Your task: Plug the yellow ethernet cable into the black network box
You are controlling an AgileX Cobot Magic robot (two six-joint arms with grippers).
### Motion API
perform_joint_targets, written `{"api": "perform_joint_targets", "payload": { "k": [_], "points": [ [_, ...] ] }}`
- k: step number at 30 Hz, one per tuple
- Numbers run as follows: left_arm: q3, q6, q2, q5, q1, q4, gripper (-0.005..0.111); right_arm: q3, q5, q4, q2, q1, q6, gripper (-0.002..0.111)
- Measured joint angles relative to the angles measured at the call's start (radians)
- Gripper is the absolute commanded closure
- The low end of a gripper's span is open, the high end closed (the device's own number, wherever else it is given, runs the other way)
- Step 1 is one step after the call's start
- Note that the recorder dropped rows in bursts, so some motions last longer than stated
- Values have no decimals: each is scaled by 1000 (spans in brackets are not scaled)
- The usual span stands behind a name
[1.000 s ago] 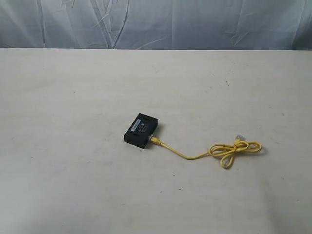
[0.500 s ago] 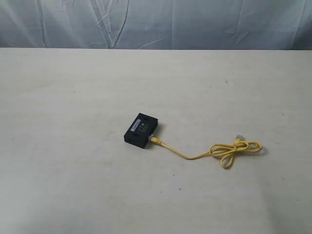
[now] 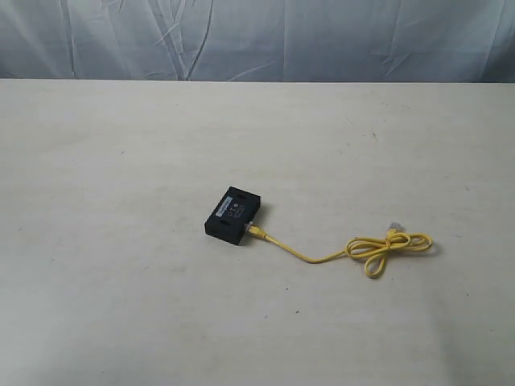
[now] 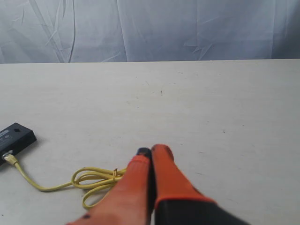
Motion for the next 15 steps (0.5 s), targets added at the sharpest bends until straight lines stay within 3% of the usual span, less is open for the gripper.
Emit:
{"api": "perform_joint_targets", "payload": {
  "k": [15],
  "points": [
    [0,-8,0,0,0,0,107,0,0,0,0,0,0,108]
  ]
}}
